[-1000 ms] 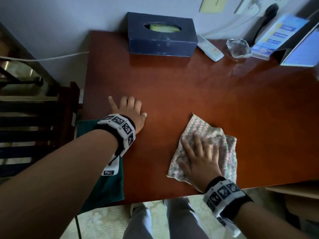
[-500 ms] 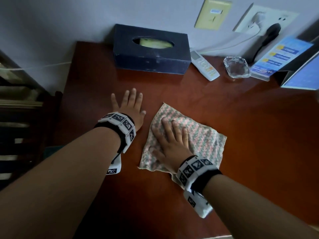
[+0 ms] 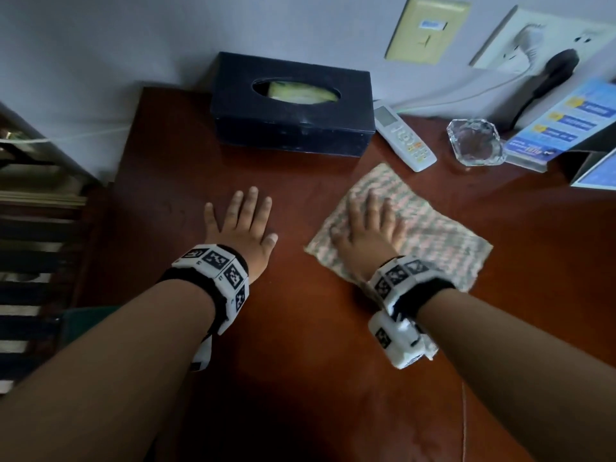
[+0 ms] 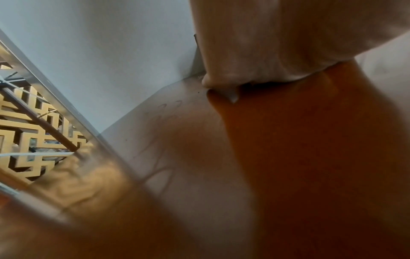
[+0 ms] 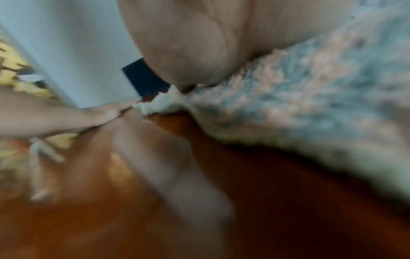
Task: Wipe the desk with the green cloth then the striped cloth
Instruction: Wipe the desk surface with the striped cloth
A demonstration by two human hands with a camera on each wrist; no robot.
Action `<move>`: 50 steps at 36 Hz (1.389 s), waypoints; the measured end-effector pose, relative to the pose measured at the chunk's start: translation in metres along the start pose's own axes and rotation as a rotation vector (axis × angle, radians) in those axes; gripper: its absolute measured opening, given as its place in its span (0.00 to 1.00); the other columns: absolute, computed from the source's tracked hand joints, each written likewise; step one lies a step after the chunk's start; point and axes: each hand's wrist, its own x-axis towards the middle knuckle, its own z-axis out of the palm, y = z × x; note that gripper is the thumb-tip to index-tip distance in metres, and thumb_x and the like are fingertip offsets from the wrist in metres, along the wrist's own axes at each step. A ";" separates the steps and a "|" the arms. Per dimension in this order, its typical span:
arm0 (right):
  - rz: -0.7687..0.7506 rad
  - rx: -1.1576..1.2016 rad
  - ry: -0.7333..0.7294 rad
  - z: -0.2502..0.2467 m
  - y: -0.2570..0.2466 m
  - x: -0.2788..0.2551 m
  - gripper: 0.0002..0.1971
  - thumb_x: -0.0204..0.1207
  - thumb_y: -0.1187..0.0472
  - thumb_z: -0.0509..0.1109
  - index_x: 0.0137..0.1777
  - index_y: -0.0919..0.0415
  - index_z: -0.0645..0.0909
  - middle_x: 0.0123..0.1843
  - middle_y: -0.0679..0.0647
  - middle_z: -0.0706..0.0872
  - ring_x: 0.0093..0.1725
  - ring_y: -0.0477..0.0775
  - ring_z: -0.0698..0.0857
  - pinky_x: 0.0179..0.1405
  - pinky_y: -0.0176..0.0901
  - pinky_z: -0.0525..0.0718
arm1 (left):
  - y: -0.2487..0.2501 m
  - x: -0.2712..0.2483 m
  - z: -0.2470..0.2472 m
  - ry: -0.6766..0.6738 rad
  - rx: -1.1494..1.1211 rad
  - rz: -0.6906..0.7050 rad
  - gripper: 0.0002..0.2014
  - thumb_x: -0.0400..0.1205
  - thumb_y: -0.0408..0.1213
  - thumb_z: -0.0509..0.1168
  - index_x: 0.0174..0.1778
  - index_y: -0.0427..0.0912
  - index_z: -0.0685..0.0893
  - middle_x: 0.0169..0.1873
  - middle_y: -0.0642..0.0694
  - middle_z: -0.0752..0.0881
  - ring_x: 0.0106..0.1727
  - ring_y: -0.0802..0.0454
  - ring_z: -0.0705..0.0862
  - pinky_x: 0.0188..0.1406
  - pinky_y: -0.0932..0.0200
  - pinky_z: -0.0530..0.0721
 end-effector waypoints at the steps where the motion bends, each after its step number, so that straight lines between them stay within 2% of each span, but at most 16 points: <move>1: -0.061 -0.015 -0.026 0.003 -0.010 -0.001 0.34 0.82 0.36 0.44 0.82 0.40 0.32 0.82 0.48 0.25 0.79 0.60 0.23 0.75 0.66 0.25 | 0.000 0.000 0.000 0.001 0.000 -0.003 0.29 0.86 0.53 0.32 0.78 0.50 0.24 0.77 0.48 0.22 0.80 0.48 0.26 0.76 0.31 0.35; 3: -0.146 -0.041 -0.071 0.004 -0.029 0.003 0.33 0.82 0.36 0.42 0.81 0.40 0.30 0.82 0.47 0.25 0.78 0.60 0.21 0.74 0.67 0.24 | 0.001 -0.001 -0.001 0.000 -0.001 -0.009 0.29 0.86 0.53 0.32 0.78 0.50 0.24 0.77 0.49 0.22 0.80 0.48 0.26 0.76 0.31 0.34; 6: -0.188 -0.086 -0.082 -0.002 -0.047 0.023 0.32 0.83 0.37 0.43 0.82 0.40 0.34 0.83 0.47 0.27 0.79 0.60 0.23 0.74 0.69 0.25 | 0.002 -0.002 -0.003 -0.008 0.001 -0.014 0.29 0.86 0.53 0.32 0.77 0.50 0.23 0.77 0.49 0.22 0.79 0.49 0.25 0.76 0.31 0.34; 11: -0.252 -0.131 -0.089 -0.013 -0.034 0.045 0.30 0.83 0.36 0.45 0.82 0.35 0.38 0.84 0.43 0.30 0.81 0.56 0.28 0.77 0.66 0.28 | 0.002 -0.002 -0.004 -0.032 0.008 -0.026 0.29 0.86 0.54 0.31 0.75 0.50 0.21 0.76 0.49 0.20 0.79 0.48 0.24 0.75 0.30 0.32; 13: -0.212 -0.103 -0.077 -0.018 -0.016 0.047 0.31 0.82 0.36 0.47 0.82 0.34 0.38 0.84 0.42 0.31 0.82 0.55 0.29 0.77 0.65 0.28 | 0.001 -0.002 -0.004 -0.035 0.007 -0.026 0.29 0.86 0.54 0.30 0.75 0.51 0.21 0.76 0.50 0.20 0.79 0.49 0.25 0.75 0.30 0.32; 19: 0.048 -0.052 -0.068 -0.035 0.047 0.042 0.33 0.81 0.34 0.47 0.80 0.32 0.34 0.83 0.43 0.28 0.81 0.56 0.28 0.78 0.63 0.30 | 0.001 -0.003 -0.005 -0.051 0.003 -0.022 0.29 0.85 0.55 0.30 0.75 0.50 0.20 0.75 0.49 0.19 0.78 0.48 0.24 0.75 0.30 0.33; 21: 0.111 -0.025 -0.058 -0.036 0.050 0.038 0.32 0.82 0.35 0.47 0.81 0.33 0.35 0.83 0.43 0.28 0.81 0.56 0.28 0.78 0.64 0.30 | 0.001 -0.003 -0.006 -0.052 0.000 -0.019 0.29 0.86 0.54 0.30 0.75 0.50 0.20 0.75 0.49 0.20 0.78 0.48 0.24 0.76 0.31 0.33; 24: 0.144 0.007 -0.036 -0.027 0.030 0.031 0.33 0.82 0.36 0.46 0.82 0.37 0.34 0.83 0.47 0.27 0.81 0.60 0.27 0.76 0.68 0.29 | 0.001 -0.003 -0.006 -0.050 0.003 -0.019 0.29 0.86 0.54 0.30 0.73 0.50 0.19 0.75 0.48 0.20 0.79 0.48 0.24 0.77 0.32 0.34; 29: -0.114 -0.103 -0.115 -0.007 -0.030 0.015 0.33 0.82 0.35 0.41 0.82 0.40 0.31 0.82 0.48 0.25 0.79 0.63 0.23 0.74 0.73 0.28 | 0.001 -0.002 -0.005 -0.040 0.011 -0.025 0.29 0.86 0.54 0.31 0.76 0.51 0.21 0.76 0.50 0.21 0.79 0.49 0.25 0.78 0.33 0.35; 33: -0.218 -0.153 -0.161 -0.001 -0.053 0.022 0.32 0.82 0.36 0.43 0.82 0.39 0.33 0.82 0.47 0.25 0.78 0.62 0.22 0.73 0.74 0.28 | 0.002 -0.001 -0.004 -0.035 0.011 -0.029 0.29 0.86 0.53 0.32 0.76 0.51 0.22 0.76 0.50 0.20 0.79 0.49 0.25 0.77 0.33 0.36; 38: -0.273 -0.149 -0.150 -0.014 -0.018 0.038 0.32 0.82 0.36 0.48 0.81 0.33 0.36 0.83 0.42 0.28 0.81 0.56 0.26 0.75 0.67 0.27 | 0.001 -0.004 -0.004 -0.020 0.016 -0.019 0.29 0.86 0.54 0.32 0.77 0.51 0.23 0.77 0.50 0.23 0.80 0.50 0.26 0.78 0.34 0.37; 45: -0.050 -0.069 -0.117 -0.038 0.067 0.040 0.34 0.80 0.33 0.50 0.80 0.31 0.35 0.83 0.41 0.27 0.81 0.57 0.27 0.78 0.66 0.30 | 0.003 -0.003 -0.006 -0.029 0.043 -0.037 0.29 0.86 0.55 0.31 0.78 0.51 0.24 0.78 0.50 0.23 0.80 0.50 0.27 0.78 0.34 0.37; 50: 0.001 -0.036 -0.081 -0.045 0.081 0.041 0.34 0.80 0.32 0.49 0.81 0.32 0.36 0.83 0.42 0.28 0.81 0.57 0.28 0.77 0.67 0.30 | 0.003 -0.003 -0.006 -0.027 0.048 -0.045 0.29 0.85 0.55 0.31 0.78 0.51 0.24 0.77 0.50 0.23 0.80 0.51 0.27 0.78 0.35 0.36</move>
